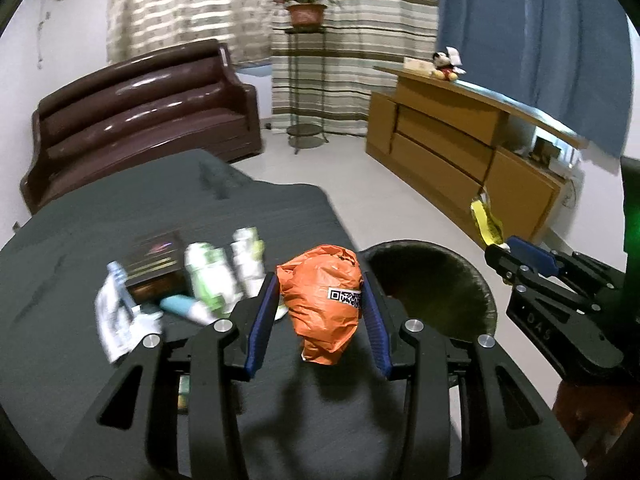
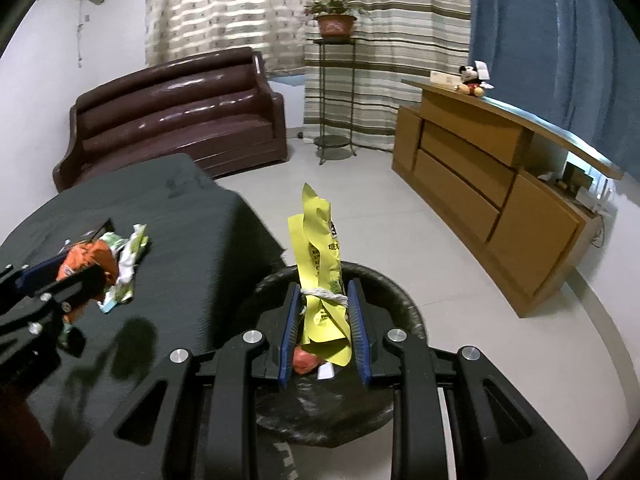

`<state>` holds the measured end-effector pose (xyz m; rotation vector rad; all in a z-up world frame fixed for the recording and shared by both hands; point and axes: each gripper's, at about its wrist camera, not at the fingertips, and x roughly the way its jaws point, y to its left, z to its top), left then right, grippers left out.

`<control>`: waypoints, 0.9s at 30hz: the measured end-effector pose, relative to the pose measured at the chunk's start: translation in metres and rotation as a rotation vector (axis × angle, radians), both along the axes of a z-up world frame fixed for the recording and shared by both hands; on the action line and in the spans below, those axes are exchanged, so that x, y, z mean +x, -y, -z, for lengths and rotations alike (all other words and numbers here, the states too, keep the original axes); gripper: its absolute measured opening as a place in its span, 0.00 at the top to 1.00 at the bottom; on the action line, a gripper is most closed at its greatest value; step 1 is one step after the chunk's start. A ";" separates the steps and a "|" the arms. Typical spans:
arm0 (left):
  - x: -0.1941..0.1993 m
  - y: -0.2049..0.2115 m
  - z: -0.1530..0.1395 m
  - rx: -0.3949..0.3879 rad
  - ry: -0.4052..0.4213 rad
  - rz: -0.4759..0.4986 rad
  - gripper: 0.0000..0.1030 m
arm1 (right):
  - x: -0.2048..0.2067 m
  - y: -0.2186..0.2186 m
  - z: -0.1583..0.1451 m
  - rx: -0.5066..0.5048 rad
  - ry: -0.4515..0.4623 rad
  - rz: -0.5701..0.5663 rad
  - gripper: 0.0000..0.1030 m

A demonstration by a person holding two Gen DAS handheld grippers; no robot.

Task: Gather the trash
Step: 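Carry both items over the bin and open both grippers to drop them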

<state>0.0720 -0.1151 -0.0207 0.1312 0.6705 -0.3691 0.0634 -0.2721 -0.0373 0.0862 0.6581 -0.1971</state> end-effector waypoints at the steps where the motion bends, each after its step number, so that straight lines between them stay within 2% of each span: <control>1: 0.004 0.008 0.003 0.007 0.000 0.009 0.61 | 0.000 0.004 0.000 0.003 0.000 0.003 0.75; 11: 0.030 0.059 0.021 0.051 -0.033 0.046 0.61 | 0.012 0.029 0.016 0.038 -0.019 0.021 0.75; 18: 0.043 0.076 0.030 0.075 -0.043 0.052 0.61 | 0.021 0.040 0.024 0.063 -0.031 0.029 0.75; 22: 0.049 0.078 0.036 0.066 -0.079 0.069 0.60 | 0.023 0.044 0.028 0.080 -0.035 0.034 0.73; 24: 0.052 0.078 0.037 0.065 -0.091 0.055 0.57 | 0.024 0.047 0.030 0.093 -0.035 0.040 0.65; 26: 0.053 0.076 0.037 0.058 -0.092 0.046 0.48 | 0.024 0.049 0.030 0.096 -0.033 0.043 0.64; 27: 0.053 0.076 0.036 0.055 -0.091 0.041 0.48 | 0.024 0.049 0.030 0.096 -0.032 0.044 0.63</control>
